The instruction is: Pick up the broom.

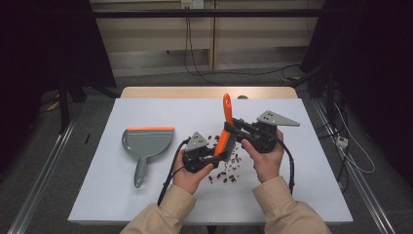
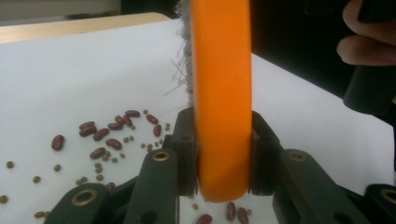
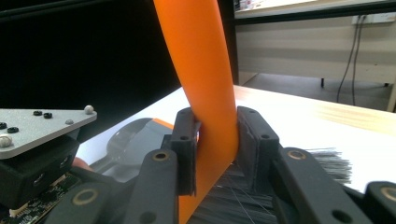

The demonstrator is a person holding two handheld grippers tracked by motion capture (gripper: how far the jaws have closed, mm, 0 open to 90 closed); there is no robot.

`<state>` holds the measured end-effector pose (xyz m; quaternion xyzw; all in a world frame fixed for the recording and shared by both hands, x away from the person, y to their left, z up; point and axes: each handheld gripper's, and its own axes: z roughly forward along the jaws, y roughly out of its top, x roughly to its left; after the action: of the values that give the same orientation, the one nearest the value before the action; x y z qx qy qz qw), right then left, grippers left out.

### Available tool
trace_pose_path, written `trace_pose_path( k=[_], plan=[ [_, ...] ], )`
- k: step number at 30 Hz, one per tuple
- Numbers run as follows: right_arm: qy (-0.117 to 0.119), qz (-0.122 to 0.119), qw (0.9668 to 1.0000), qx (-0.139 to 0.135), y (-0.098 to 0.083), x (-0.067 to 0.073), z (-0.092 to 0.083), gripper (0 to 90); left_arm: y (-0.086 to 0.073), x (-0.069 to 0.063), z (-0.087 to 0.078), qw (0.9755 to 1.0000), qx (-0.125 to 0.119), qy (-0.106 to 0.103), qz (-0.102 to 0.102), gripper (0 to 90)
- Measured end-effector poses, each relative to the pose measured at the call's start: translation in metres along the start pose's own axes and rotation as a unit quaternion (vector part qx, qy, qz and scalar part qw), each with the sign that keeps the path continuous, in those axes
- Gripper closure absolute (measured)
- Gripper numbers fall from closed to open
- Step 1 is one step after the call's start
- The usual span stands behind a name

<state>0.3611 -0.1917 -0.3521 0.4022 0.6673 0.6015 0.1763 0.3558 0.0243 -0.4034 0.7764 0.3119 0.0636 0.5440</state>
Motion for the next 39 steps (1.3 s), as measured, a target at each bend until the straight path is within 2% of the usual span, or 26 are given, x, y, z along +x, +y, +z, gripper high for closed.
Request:
trace_pose_path(
  k=[2, 4, 5, 8, 10, 18, 21, 23, 28, 30, 32, 33, 35, 37, 38, 39],
  plan=[
    [-0.005, -0.008, 1.0, -0.001, 0.001, 0.002, 0.001, 65.7, 0.001, 0.0, -0.002, 0.9999, -0.008, 0.01, -0.001, 70.1],
    [-0.025, -0.023, 0.9994, 0.003, 0.002, 0.004, 0.002, 50.6, 0.001, 0.001, -0.003, 0.9998, -0.013, 0.016, -0.005, 70.1],
    [-0.029, -0.024, 0.9993, 0.006, 0.001, 0.005, 0.004, 42.6, 0.001, 0.002, -0.004, 0.9997, -0.015, 0.021, -0.007, 70.1],
    [-0.048, -0.029, 0.9984, 0.0, -0.001, 0.006, 0.004, 31.2, 0.002, 0.005, -0.006, 0.9992, -0.022, 0.031, -0.008, 70.1],
    [-0.047, -0.018, 0.9987, 0.005, -0.003, 0.005, 0.005, 25.5, 0.003, 0.006, -0.007, 0.999, -0.022, 0.038, -0.01, 70.1],
    [-0.071, -0.01, 0.9973, 0.012, -0.011, 0.013, 0.011, 20.9, 0.002, 0.008, -0.008, 0.998, -0.026, 0.056, -0.012, 70.1],
    [-0.07, 0.005, 0.9974, 0.011, -0.013, 0.014, 0.015, 20.1, 0.002, 0.006, -0.007, 0.9979, -0.027, 0.059, -0.009, 70.1],
    [-0.072, 0.013, 0.9973, 0.011, -0.014, 0.017, 0.017, 19.4, 0.002, 0.005, -0.007, 0.9974, -0.023, 0.068, -0.01, 70.1],
    [-0.087, 0.015, 0.9959, 0.021, -0.016, 0.024, 0.027, 17.5, 0.001, 0.005, -0.005, 0.9963, -0.027, 0.082, -0.009, 70.1],
    [-0.094, 0.018, 0.995, 0.03, -0.018, 0.026, 0.031, 17.5, 0.001, 0.002, -0.004, 0.9957, -0.032, 0.087, 0.0, 70.0],
    [-0.101, 0.031, 0.9939, 0.031, -0.019, 0.027, 0.036, 18.5, 0.001, 0.0, -0.004, 0.9956, -0.034, 0.087, 0.002, 70.1],
    [-0.107, 0.039, 0.993, 0.032, -0.02, 0.028, 0.038, 18.5, 0.002, -0.005, -0.003, 0.995, -0.038, 0.091, 0.014, 70.0],
    [-0.115, 0.058, 0.9913, 0.028, -0.021, 0.028, 0.042, 19.4, 0.003, -0.01, -0.003, 0.9942, -0.042, 0.096, 0.022, 69.7],
    [-0.12, 0.069, 0.99, 0.026, -0.021, 0.027, 0.043, 27.4, 0.003, -0.011, -0.003, 0.9936, -0.044, 0.1, 0.028, 69.1],
    [-0.119, 0.073, 0.9898, 0.026, -0.021, 0.026, 0.043, 29.3, 0.004, -0.014, -0.004, 0.9922, -0.047, 0.105, 0.047, 68.8],
    [-0.117, 0.083, 0.9893, 0.026, -0.02, 0.025, 0.043, 30.9, 0.004, -0.016, -0.004, 0.992, -0.049, 0.105, 0.05, 68.6]
  ],
)
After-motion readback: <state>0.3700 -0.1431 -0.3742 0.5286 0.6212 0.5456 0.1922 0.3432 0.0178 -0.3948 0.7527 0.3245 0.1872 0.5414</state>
